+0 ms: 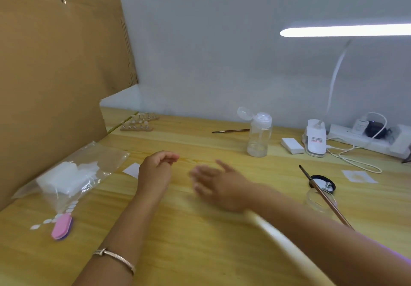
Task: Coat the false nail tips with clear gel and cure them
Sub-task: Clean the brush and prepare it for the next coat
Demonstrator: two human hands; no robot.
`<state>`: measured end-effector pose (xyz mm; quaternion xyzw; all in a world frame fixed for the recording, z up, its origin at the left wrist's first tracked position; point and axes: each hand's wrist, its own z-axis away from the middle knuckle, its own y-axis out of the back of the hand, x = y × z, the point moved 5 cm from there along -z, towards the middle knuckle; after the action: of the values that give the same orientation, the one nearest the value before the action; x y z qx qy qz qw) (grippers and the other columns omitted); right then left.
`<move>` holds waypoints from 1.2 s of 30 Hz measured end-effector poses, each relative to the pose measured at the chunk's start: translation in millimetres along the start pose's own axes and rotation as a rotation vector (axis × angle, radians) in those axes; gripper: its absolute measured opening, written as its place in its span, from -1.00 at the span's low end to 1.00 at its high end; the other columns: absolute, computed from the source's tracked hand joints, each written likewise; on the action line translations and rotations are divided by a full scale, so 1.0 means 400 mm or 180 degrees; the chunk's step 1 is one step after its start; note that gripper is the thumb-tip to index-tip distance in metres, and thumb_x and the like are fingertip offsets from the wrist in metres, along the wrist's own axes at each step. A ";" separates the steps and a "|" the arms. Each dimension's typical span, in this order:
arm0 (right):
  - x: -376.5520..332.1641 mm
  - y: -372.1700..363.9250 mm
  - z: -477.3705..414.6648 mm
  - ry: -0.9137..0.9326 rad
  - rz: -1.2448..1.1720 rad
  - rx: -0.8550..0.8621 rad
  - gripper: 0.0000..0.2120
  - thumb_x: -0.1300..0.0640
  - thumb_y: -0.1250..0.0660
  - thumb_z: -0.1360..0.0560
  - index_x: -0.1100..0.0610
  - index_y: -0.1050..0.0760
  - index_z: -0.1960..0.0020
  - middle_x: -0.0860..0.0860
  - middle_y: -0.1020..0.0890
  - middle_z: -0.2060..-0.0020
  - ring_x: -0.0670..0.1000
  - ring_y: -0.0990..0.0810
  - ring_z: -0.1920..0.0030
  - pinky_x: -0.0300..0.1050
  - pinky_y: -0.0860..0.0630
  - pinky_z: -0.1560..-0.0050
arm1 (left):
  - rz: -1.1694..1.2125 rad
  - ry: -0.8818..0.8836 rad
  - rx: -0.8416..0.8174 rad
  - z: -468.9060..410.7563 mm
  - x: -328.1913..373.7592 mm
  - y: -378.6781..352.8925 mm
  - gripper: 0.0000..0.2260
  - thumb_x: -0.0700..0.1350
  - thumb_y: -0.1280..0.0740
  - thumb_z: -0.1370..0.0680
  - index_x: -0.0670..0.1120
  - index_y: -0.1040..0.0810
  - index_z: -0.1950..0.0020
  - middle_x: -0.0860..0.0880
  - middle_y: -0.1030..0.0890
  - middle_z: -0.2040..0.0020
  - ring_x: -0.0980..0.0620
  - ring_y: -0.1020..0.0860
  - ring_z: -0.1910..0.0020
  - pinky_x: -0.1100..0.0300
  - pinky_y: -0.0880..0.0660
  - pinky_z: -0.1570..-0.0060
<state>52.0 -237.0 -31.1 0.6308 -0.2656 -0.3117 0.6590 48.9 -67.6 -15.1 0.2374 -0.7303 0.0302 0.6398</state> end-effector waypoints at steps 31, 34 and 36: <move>-0.115 -0.035 0.003 -0.0015 0.0010 0.0215 -0.35 -0.19 0.11 -0.67 0.18 0.04 -0.62 0.12 -0.06 -0.61 -0.01 0.03 -0.61 -0.04 0.28 -0.55 | -0.0101 -0.0123 -0.0036 0.009 0.020 -0.027 -0.60 -0.37 -0.11 -0.54 0.05 -0.60 0.19 0.10 -0.65 0.11 0.20 -0.56 0.09 0.36 -0.41 0.15; -0.172 -0.008 0.036 0.0157 0.0018 0.0083 -0.34 -0.18 0.12 -0.68 0.20 0.12 -0.62 0.14 -0.01 -0.61 0.02 0.08 -0.61 -0.03 0.31 -0.56 | -0.0106 -0.0091 -0.0060 0.014 0.013 -0.030 -0.61 -0.37 -0.11 -0.54 0.03 -0.61 0.17 0.09 -0.66 0.10 0.24 -0.56 0.08 0.36 -0.40 0.15; -0.166 0.020 0.098 0.0335 0.0090 0.0029 -0.35 -0.18 0.13 -0.68 0.17 0.15 -0.62 0.11 0.05 -0.61 -0.01 0.12 -0.61 -0.04 0.32 -0.56 | -0.0104 -0.0146 -0.0080 0.018 0.014 -0.024 -0.60 -0.37 -0.11 -0.55 0.04 -0.61 0.16 0.10 -0.66 0.09 0.26 -0.56 0.07 0.39 -0.39 0.15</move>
<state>-20.6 -213.2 -17.9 0.6455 -0.2410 -0.2675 0.6735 45.6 -80.4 -13.7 0.2419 -0.7411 0.0051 0.6262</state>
